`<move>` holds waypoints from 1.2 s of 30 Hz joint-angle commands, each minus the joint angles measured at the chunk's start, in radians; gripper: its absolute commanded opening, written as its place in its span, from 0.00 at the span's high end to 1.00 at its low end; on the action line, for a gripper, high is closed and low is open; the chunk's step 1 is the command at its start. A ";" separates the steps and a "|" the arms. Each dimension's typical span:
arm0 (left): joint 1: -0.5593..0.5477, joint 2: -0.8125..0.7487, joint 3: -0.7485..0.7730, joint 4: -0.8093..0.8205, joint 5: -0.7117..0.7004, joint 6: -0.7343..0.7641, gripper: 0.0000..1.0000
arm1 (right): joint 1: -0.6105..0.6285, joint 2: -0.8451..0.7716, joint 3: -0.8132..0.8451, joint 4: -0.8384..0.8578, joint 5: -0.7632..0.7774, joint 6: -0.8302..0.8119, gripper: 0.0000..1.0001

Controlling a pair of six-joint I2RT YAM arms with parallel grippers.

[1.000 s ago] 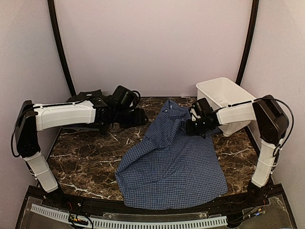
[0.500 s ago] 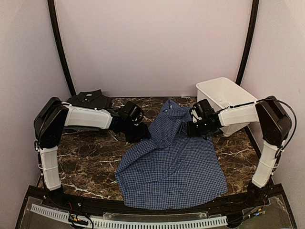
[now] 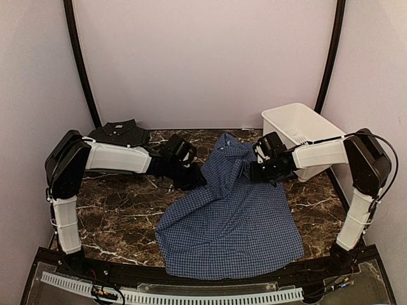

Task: Fold and stack the long sleeve shirts
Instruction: Flatten out the crumpled shirt at the center of the board.

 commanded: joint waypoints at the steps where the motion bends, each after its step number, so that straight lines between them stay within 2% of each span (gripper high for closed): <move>1: -0.037 -0.085 -0.027 0.018 0.031 0.000 0.65 | 0.010 -0.036 -0.017 0.002 0.029 -0.009 1.00; 9: -0.067 -0.111 -0.055 0.027 -0.023 -0.006 0.66 | 0.015 -0.042 -0.034 0.005 0.034 -0.006 1.00; 12: -0.067 -0.137 -0.049 -0.030 -0.144 -0.004 0.62 | 0.015 -0.051 -0.042 0.001 0.046 -0.008 1.00; 17: -0.064 -0.189 -0.052 -0.074 -0.246 0.013 0.57 | 0.015 -0.072 -0.062 -0.007 0.074 -0.011 1.00; 22: -0.064 -0.167 -0.037 -0.062 -0.220 0.008 0.53 | 0.015 -0.091 -0.079 -0.001 0.080 -0.006 1.00; 29: -0.064 -0.062 0.003 0.020 -0.089 -0.044 0.53 | 0.016 -0.093 -0.084 -0.001 0.079 -0.006 1.00; 36: -0.064 -0.016 0.016 0.049 -0.067 -0.063 0.53 | 0.014 -0.091 -0.091 0.002 0.079 -0.007 1.00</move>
